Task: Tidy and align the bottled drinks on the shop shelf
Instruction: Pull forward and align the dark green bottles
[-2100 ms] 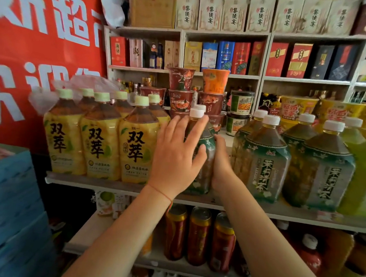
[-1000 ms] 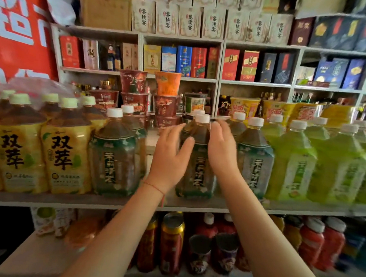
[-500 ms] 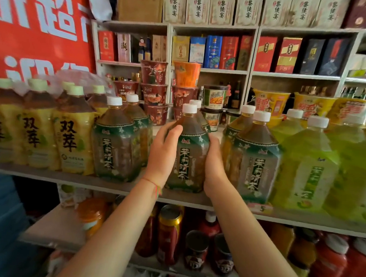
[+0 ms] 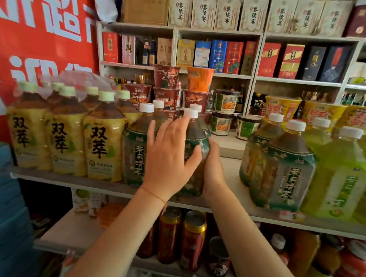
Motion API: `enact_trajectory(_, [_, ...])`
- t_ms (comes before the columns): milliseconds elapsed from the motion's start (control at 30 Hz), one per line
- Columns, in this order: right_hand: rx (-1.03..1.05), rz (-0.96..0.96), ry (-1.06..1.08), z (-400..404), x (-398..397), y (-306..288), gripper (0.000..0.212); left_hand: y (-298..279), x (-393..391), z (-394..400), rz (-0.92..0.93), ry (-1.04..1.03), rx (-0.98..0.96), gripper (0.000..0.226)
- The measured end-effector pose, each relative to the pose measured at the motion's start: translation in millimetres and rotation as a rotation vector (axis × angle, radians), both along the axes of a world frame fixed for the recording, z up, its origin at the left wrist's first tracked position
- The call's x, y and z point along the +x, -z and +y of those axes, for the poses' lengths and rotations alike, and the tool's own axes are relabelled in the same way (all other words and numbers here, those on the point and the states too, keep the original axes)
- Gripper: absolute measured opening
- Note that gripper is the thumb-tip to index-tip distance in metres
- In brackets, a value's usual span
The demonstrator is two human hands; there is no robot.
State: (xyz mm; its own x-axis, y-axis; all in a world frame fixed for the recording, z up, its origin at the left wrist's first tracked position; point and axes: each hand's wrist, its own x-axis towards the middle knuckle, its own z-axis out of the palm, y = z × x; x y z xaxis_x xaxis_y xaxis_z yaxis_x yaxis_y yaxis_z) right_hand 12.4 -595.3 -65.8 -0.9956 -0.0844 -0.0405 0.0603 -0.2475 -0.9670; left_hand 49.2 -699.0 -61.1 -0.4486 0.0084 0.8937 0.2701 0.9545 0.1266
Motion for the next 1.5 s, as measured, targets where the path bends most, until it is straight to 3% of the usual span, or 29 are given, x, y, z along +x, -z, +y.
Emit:
enact_trajectory(167, [-0.047,0.033,0.031,-3.7,3.7,-2.9,0.047,13.4,-7.6,-14.4,0.026,-0.037,-0.100,0.053])
enact_trajectory(300, [0.089,0.114,0.108,-2.7,12.9,-9.3,0.038,16.5,-6.4,-8.9,0.052,0.000,-0.021,0.052])
enact_trajectory(400, [0.235,0.322,0.175,8.0,21.0,-20.0,0.035,13.3,1.3,7.9,0.121,0.072,0.107,0.043])
enact_trajectory(567, [0.362,0.714,0.378,59.3,40.2,-49.2,0.043,-2.6,4.7,55.5,0.201,0.204,0.081,0.030])
enact_trajectory(733, [0.456,0.818,0.507,119.4,39.4,-56.7,0.047,-8.0,-6.3,113.2,-0.046,0.366,0.161,0.044])
enact_trajectory(867, [0.640,0.908,0.631,143.4,35.9,-49.3,0.043,-4.6,-12.3,147.1,-0.401,0.588,0.445,0.053])
enact_trajectory(933, [0.619,0.829,0.631,157.4,32.6,-49.0,0.042,-2.4,-17.0,154.7,-0.477,0.639,0.620,0.055])
enact_trajectory(1033, [0.592,0.641,0.459,173.7,27.6,-53.0,0.050,3.5,-29.6,162.5,-0.574,0.772,0.889,0.073])
enact_trajectory(1100, [0.577,0.566,0.388,177.9,21.8,-59.0,0.055,6.8,-36.9,168.4,-0.603,0.837,1.007,0.073])
enact_trajectory(1200, [0.431,0.365,0.259,178.8,6.1,-67.7,0.062,8.0,-37.7,175.2,-0.554,0.825,1.068,0.063])
enact_trajectory(1300, [0.318,0.217,0.170,178.7,4.2,-39.2,0.069,14.5,-40.3,174.9,-0.545,0.773,1.152,0.081])
enact_trajectory(1367, [0.166,0.045,0.126,178.0,3.5,-8.3,0.084,20.3,-43.9,169.2,-0.554,0.747,1.192,0.091])
enact_trajectory(1433, [0.026,-0.040,0.068,177.0,0.4,7.2,0.074,20.8,-47.3,164.6,-0.557,0.718,1.203,0.094])
enact_trajectory(1500, [-0.019,-0.039,0.069,177.1,-7.3,4.4,0.057,11.8,-39.3,166.8,-0.494,0.690,1.142,0.077])
